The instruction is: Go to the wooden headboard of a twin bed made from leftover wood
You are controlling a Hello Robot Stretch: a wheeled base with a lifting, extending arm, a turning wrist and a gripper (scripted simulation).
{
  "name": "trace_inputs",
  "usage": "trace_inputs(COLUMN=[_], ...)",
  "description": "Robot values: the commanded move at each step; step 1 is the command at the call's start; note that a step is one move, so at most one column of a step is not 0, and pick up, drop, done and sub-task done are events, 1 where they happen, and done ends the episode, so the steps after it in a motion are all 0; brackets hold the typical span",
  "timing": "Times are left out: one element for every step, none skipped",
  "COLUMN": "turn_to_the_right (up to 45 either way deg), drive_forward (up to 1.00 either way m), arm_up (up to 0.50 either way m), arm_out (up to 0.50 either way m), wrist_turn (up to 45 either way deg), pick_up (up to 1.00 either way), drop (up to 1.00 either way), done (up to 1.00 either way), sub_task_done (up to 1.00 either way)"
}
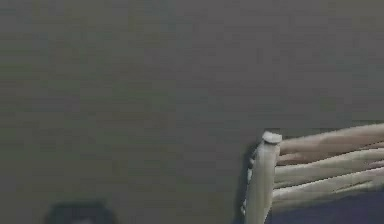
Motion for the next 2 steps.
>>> trace_inputs(turn_to_the_right=[45.0,0.0], drive_forward=[0.0,0.0], arm_up=[0.0,0.0], arm_out=[0.0,0.0], wrist_turn=[0.0,0.0], pick_up=[0.0,0.0], drop=[0.0,0.0], done=[0.0,1.0], sub_task_done=[0.0,0.0])
